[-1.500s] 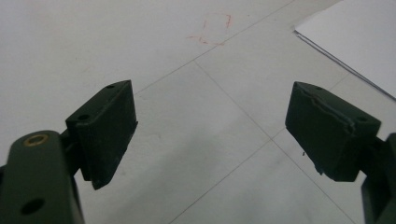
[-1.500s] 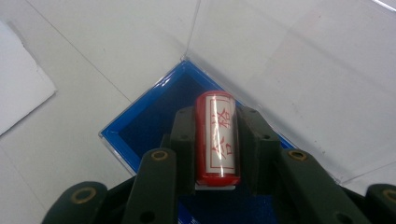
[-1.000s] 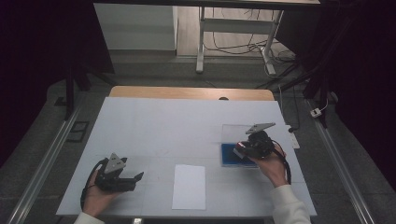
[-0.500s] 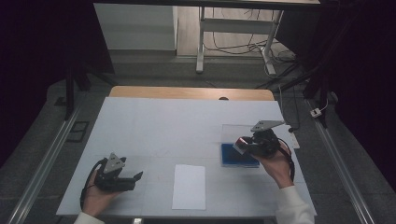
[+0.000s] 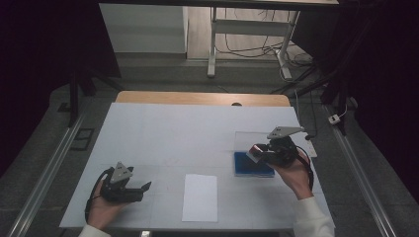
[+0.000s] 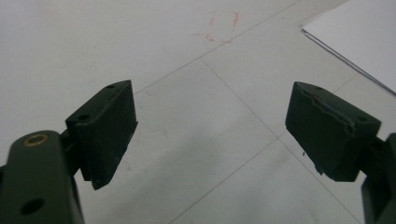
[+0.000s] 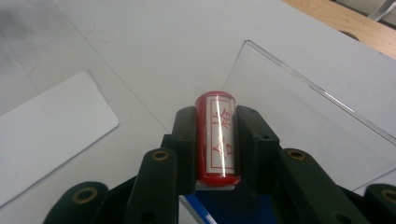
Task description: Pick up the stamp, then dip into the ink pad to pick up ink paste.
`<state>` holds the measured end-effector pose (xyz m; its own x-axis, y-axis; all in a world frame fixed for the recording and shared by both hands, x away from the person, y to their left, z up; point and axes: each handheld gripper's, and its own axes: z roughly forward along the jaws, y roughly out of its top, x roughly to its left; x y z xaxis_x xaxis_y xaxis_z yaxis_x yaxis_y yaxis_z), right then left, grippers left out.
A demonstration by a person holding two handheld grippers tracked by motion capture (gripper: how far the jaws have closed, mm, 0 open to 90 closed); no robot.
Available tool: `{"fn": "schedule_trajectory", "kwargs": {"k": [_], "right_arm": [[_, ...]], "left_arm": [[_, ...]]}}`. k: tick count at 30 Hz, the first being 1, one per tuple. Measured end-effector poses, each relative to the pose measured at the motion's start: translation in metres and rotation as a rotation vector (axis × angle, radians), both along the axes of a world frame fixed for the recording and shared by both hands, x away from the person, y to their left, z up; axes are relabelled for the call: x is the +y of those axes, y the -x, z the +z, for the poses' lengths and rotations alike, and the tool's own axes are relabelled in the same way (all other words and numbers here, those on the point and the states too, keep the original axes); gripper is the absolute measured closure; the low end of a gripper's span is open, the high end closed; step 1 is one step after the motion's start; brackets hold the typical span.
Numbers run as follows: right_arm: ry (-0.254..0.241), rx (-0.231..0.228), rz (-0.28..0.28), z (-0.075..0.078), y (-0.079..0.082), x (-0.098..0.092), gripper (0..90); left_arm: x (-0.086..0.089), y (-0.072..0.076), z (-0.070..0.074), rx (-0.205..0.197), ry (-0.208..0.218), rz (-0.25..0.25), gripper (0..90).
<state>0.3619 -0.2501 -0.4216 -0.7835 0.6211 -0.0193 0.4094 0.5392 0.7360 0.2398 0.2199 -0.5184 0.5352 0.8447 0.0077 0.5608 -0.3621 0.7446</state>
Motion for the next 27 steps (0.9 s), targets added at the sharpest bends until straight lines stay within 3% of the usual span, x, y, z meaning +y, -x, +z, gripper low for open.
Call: {"fn": "schedule_trajectory", "kwargs": {"k": [13, 27], "right_arm": [[0.065, 0.028, -0.004, -0.008, -0.003, 0.007, 69.5], [0.132, 0.065, -0.019, -0.031, -0.010, 0.016, 69.5]], "left_arm": [[0.000, 0.000, 0.000, 0.002, -0.003, -0.005, 16.9], [0.000, 0.001, 0.000, 0.008, -0.008, -0.014, 17.5]]}}
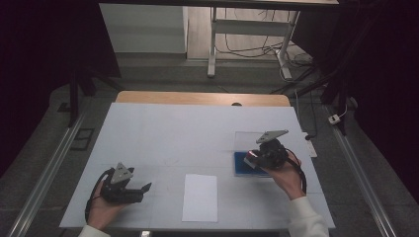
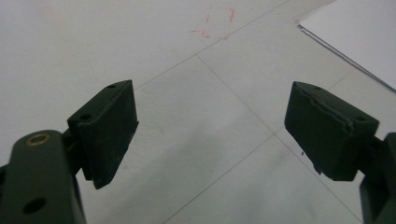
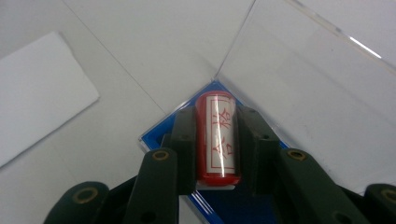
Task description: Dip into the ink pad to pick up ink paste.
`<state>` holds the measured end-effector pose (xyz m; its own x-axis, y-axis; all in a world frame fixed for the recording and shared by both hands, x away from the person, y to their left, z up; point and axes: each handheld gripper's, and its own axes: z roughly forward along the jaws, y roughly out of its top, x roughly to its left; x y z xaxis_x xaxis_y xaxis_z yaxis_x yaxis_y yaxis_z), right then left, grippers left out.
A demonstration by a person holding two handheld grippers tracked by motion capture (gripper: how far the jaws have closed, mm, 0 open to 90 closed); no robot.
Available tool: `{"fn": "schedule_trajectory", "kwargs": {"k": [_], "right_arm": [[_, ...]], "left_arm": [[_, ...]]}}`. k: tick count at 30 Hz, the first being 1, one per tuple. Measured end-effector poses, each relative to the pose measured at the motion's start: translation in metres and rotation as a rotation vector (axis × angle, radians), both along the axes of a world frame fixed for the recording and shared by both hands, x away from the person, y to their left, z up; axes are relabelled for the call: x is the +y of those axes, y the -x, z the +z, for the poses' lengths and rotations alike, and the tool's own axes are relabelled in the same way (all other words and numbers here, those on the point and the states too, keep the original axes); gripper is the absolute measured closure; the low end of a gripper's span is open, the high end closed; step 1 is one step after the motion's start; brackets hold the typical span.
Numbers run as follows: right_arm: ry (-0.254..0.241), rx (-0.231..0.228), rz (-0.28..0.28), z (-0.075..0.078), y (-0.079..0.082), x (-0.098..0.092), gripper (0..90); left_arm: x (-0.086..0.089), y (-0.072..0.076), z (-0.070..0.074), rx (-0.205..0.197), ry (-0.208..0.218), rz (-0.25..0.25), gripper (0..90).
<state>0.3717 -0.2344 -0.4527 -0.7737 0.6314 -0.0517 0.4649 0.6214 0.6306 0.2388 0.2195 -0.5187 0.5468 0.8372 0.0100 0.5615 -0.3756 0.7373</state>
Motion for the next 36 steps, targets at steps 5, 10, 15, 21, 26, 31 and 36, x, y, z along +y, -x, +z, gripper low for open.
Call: {"fn": "schedule_trajectory", "kwargs": {"k": [5, 10, 15, 21, 26, 31, 36], "right_arm": [[0.030, 0.002, -0.007, -0.008, -0.003, 0.001, 69.5], [0.035, 0.000, -0.007, -0.010, -0.003, 0.003, 69.5], [0.042, -0.003, -0.010, -0.012, -0.004, 0.003, 69.5], [0.055, 0.003, -0.015, -0.018, -0.006, 0.003, 69.5], [0.057, 0.005, -0.016, -0.018, -0.006, 0.003, 69.5], [0.056, 0.005, -0.016, -0.018, -0.006, 0.002, 69.5], [0.055, 0.010, -0.020, -0.019, -0.007, 0.002, 69.5]], "left_arm": [[0.000, -0.001, -0.001, 0.006, -0.003, -0.002, 17.6], [0.000, -0.001, 0.000, 0.006, -0.001, -0.003, 17.6], [0.000, -0.001, -0.001, 0.011, -0.001, -0.006, 17.6], [0.000, -0.001, -0.001, 0.009, -0.001, -0.007, 17.6], [0.000, 0.000, -0.001, 0.009, -0.001, -0.009, 17.6], [-0.001, -0.001, -0.001, 0.012, -0.005, -0.009, 17.7], [-0.001, -0.001, -0.001, 0.012, -0.006, -0.009, 17.7]]}}
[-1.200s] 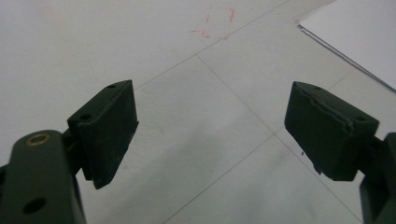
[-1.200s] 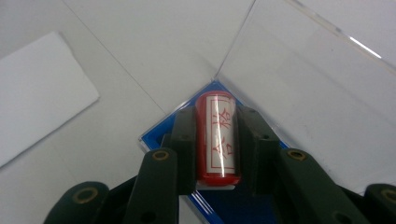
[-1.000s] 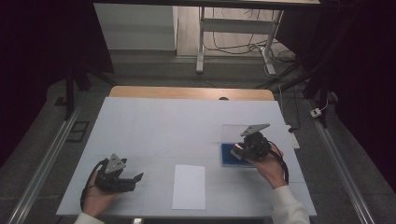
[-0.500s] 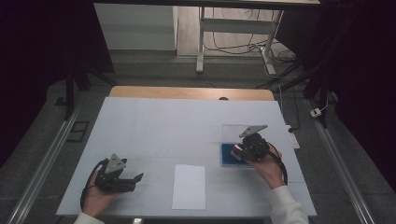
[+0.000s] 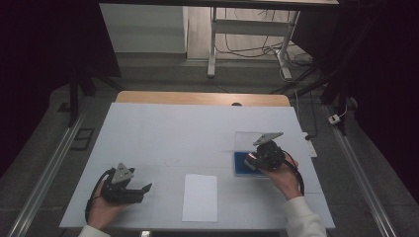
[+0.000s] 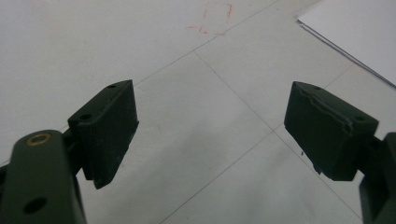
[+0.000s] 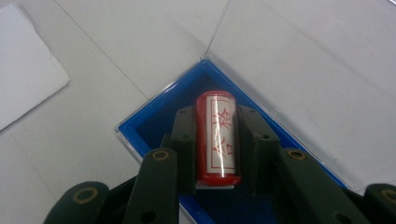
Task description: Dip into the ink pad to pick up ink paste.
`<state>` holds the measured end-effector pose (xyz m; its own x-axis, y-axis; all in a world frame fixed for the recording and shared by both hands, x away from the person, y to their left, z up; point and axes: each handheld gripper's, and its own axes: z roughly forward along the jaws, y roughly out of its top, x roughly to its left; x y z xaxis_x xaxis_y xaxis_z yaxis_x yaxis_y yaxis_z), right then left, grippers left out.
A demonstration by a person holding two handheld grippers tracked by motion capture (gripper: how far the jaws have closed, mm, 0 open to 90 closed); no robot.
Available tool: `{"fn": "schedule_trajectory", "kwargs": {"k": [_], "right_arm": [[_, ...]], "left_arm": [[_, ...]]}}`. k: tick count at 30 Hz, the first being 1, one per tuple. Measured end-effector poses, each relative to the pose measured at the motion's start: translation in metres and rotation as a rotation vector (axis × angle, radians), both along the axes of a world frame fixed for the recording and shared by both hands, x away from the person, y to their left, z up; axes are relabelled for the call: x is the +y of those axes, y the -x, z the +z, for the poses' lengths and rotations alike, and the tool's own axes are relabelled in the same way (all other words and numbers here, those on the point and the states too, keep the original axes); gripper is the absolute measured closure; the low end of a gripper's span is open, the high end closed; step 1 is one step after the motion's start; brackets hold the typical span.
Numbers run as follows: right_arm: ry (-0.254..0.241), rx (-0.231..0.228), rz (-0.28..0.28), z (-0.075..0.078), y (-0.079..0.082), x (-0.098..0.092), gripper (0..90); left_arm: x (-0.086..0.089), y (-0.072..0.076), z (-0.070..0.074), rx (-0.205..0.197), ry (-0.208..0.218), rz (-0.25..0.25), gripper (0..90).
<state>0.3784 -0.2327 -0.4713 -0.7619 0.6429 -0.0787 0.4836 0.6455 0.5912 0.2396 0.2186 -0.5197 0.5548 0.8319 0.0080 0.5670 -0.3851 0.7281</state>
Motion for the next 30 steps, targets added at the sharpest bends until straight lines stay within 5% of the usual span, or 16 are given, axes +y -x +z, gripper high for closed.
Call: {"fn": "schedule_trajectory", "kwargs": {"k": [30], "right_arm": [[0.064, 0.025, -0.017, -0.0021, -0.0020, 0.0065, 70.4]], "left_arm": [[-0.0012, 0.0013, -0.0005, 0.006, -0.008, 0.002, 17.6]]}}
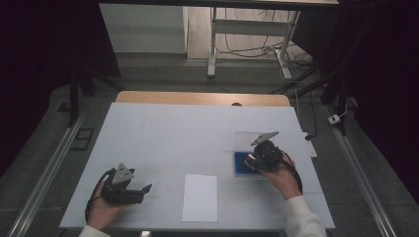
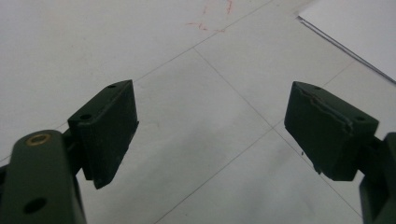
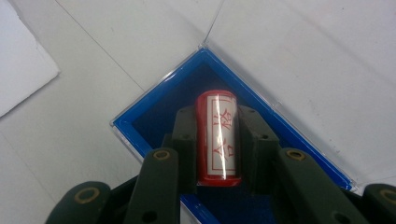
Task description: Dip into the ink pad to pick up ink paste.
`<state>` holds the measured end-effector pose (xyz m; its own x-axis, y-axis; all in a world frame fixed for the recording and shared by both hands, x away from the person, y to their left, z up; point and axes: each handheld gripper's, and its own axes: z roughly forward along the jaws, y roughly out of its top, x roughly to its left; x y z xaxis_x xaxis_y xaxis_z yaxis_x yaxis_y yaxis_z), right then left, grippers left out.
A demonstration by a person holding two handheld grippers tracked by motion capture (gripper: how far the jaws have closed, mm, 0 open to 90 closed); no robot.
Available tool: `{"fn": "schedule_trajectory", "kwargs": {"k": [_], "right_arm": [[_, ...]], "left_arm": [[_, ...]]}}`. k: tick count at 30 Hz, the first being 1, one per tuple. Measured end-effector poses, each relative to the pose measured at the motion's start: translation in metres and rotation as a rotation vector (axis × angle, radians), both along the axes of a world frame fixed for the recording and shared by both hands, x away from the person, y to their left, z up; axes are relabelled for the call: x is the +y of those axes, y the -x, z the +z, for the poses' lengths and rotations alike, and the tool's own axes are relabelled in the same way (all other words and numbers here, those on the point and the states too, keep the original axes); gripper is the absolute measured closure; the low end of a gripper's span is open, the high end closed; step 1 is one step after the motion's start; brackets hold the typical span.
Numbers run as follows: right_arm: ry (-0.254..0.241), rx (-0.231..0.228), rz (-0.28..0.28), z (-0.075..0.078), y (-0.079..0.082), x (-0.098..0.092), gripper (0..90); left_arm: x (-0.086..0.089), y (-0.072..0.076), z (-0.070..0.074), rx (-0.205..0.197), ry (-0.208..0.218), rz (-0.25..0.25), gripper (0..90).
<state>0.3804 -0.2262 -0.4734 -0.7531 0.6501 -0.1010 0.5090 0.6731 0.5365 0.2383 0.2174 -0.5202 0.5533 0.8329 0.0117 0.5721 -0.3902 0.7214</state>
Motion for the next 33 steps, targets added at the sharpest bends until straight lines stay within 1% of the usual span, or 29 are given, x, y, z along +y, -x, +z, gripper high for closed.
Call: {"fn": "schedule_trajectory", "kwargs": {"k": [5, 10, 11, 14, 16, 27, 31, 33], "right_arm": [[0.019, -0.008, 0.002, -0.0004, 0.0016, 0.0023, 70.5], [0.012, -0.011, 0.006, -0.0010, 0.0017, 0.0015, 70.6], [0.008, -0.014, 0.007, -0.0015, 0.0018, 0.0010, 70.6], [-0.045, -0.004, 0.005, -0.0037, 0.0004, -0.0059, 70.6], [-0.031, -0.021, 0.009, -0.0039, 0.0023, -0.0038, 70.5], [0.011, -0.045, 0.016, -0.0036, 0.0057, 0.0012, 70.5], [0.015, -0.048, 0.015, -0.0034, 0.0061, 0.0019, 70.4], [0.004, -0.043, 0.014, -0.0031, 0.0054, 0.0007, 70.2]], "left_arm": [[-0.0005, 0.0003, 0.0001, 0.001, -0.002, 0.002, 17.5], [0.0005, 0.0005, 0.0002, 0.003, 0.001, 0.003, 17.6], [0.0003, 0.0005, 0.0002, 0.003, 0.001, 0.003, 17.6], [-0.0002, 0.0010, 0.0006, 0.001, 0.002, 0.002, 17.6], [0.0001, 0.0009, 0.0006, 0.003, 0.002, 0.001, 17.6], [-0.0003, 0.0005, 0.0001, 0.002, -0.001, 0.004, 17.5], [-0.0003, 0.0001, 0.0001, 0.004, -0.003, 0.002, 17.6], [0.0002, 0.0000, 0.0002, 0.003, 0.000, 0.002, 17.6]]}}
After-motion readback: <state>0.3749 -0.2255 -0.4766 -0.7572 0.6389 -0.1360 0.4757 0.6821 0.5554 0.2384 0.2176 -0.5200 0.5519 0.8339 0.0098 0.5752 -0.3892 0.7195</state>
